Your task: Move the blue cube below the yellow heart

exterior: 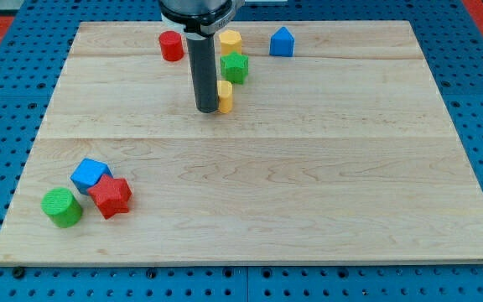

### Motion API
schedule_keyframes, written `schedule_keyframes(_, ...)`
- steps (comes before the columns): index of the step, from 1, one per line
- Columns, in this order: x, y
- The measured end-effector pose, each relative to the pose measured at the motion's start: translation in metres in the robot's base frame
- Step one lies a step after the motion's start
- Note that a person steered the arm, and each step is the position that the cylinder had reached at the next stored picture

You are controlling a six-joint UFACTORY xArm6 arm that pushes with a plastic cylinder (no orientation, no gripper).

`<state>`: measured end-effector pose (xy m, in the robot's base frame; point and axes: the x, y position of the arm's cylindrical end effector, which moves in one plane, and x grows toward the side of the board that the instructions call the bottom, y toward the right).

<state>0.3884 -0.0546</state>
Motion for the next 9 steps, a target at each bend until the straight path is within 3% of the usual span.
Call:
schedule_keyframes(1, 0.087, -0.009)
schedule_keyframes(2, 0.207, -0.007)
schedule_keyframes(3, 0.22, -0.101)
schedule_keyframes(4, 0.18, -0.142)
schedule_keyframes(5, 0.143, -0.142)
schedule_keyframes(8, 0.093, -0.166)
schedule_keyframes(9, 0.061, -0.106)
